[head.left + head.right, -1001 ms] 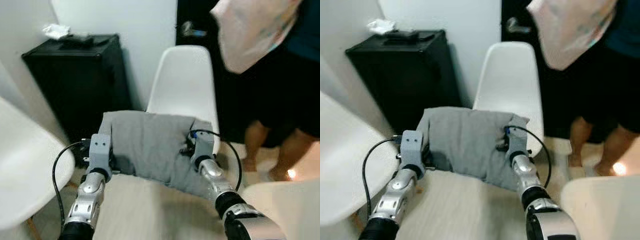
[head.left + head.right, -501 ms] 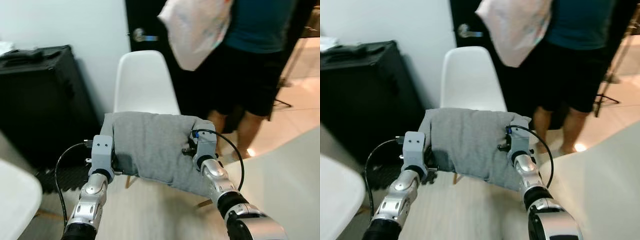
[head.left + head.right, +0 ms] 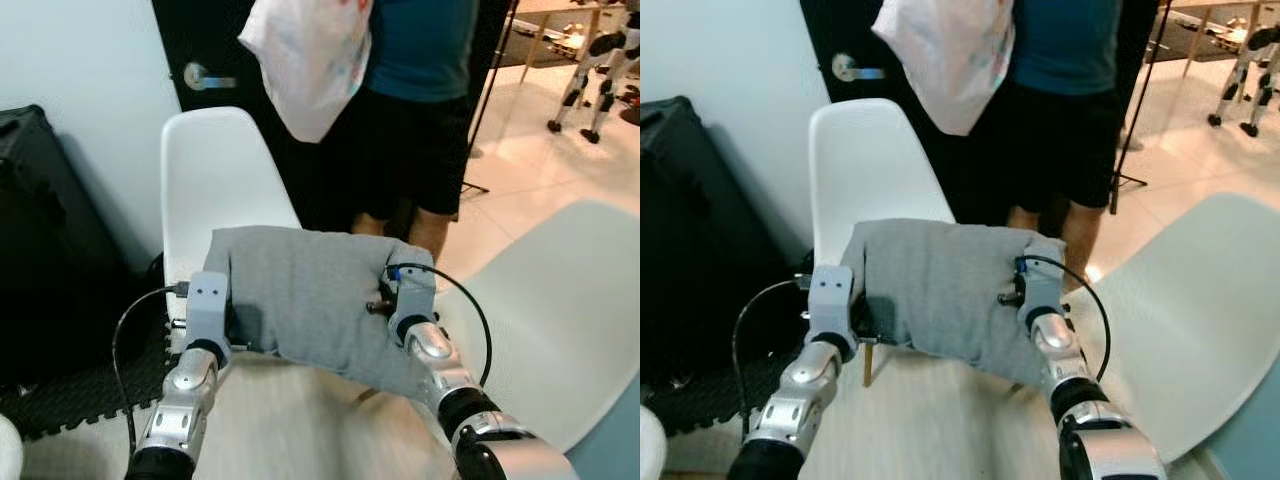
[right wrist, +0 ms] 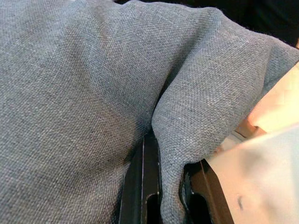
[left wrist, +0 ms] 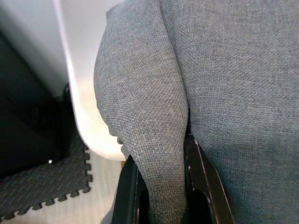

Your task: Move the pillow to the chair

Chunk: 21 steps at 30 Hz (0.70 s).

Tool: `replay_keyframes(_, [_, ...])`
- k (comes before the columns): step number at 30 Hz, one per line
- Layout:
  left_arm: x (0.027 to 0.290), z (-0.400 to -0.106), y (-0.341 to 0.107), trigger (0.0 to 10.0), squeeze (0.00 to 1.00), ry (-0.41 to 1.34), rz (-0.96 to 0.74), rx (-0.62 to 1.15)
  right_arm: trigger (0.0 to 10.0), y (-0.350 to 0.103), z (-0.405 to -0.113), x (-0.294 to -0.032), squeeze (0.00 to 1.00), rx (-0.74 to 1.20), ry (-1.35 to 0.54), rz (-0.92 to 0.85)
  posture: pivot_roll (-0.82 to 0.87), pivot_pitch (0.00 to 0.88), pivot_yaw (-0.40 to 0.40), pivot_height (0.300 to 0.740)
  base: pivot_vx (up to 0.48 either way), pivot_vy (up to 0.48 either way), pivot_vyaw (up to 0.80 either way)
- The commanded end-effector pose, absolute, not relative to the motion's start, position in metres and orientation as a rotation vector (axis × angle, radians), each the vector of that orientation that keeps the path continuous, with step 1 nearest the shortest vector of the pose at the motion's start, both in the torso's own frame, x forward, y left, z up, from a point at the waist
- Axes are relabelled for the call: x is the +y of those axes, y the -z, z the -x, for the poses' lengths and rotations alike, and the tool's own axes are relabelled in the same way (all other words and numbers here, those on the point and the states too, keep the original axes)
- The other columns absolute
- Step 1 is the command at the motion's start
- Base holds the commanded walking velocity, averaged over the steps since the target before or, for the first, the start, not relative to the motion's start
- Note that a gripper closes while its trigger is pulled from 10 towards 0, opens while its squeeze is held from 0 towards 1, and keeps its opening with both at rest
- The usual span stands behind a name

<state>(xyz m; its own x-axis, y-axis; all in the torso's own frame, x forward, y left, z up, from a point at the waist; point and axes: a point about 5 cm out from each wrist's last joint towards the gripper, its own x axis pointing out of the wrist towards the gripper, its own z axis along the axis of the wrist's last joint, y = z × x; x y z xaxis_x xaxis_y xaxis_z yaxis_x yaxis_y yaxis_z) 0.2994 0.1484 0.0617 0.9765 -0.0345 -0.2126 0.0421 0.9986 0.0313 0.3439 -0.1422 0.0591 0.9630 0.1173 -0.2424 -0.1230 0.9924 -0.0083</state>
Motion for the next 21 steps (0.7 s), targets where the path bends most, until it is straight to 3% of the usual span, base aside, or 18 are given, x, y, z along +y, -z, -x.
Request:
replay_keyframes(1, [0.1373,-0.3028,-0.0753,10.0,0.00,0.089,-0.024,0.128,10.0,-0.0662,-0.3474,-0.1260,0.00,0.215,-0.195,0.022,0.01,0.000,0.037,0.740,0.341,0.000,0.00])
replay_keyframes(21, [0.1405,-0.3059,-0.0758,10.0,0.00,0.099,-0.019,0.131,10.0,-0.0691,-0.3490,-0.1207,0.00,0.206,-0.239,-0.002,0.04,0.000,0.007,0.740,0.336,0.000,0.00])
